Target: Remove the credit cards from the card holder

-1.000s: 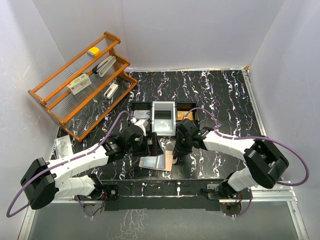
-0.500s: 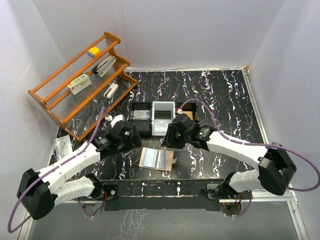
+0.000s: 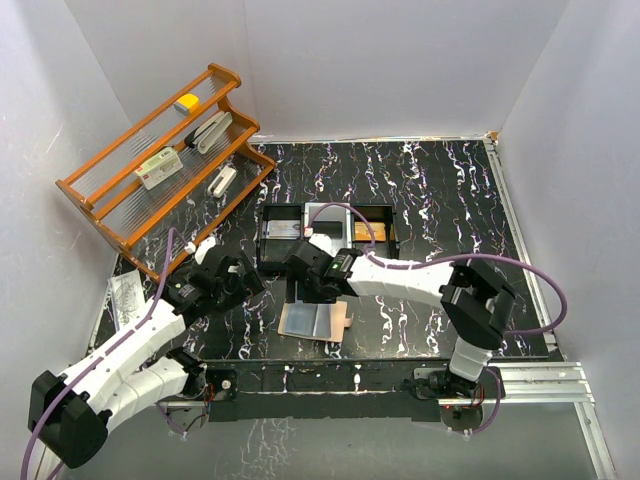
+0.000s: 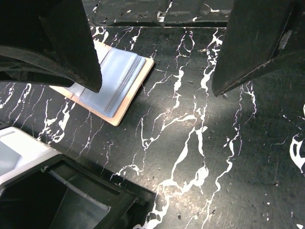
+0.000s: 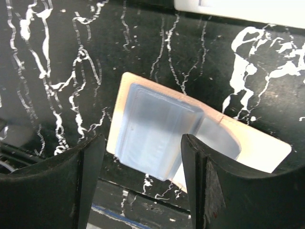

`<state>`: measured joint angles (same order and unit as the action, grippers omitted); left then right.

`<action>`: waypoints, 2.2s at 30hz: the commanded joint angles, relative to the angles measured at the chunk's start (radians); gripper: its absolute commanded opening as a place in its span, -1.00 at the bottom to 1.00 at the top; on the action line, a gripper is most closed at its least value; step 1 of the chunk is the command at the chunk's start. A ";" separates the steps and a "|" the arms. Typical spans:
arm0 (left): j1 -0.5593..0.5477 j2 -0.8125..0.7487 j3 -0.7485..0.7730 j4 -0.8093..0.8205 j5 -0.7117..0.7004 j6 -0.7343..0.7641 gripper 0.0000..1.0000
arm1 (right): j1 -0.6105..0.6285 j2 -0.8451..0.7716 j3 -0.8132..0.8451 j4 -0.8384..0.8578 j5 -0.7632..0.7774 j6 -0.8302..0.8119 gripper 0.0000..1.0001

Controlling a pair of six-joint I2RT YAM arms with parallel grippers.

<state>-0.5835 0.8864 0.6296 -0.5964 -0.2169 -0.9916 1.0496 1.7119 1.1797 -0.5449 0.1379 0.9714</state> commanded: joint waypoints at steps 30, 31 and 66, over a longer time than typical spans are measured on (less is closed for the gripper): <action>0.004 -0.018 -0.042 0.125 0.215 0.093 0.97 | 0.033 0.036 -0.080 0.113 -0.032 0.050 -0.12; 0.004 -0.016 -0.047 0.144 0.237 0.103 0.97 | 0.029 0.035 -0.089 0.120 -0.039 0.049 -0.13; -0.001 0.170 -0.176 0.528 0.754 0.167 0.11 | -0.111 -0.225 -0.433 0.475 -0.247 0.128 -0.58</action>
<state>-0.5838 1.0523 0.4610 -0.1406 0.4160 -0.8585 0.9512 1.5181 0.7689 -0.1585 -0.0914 1.0805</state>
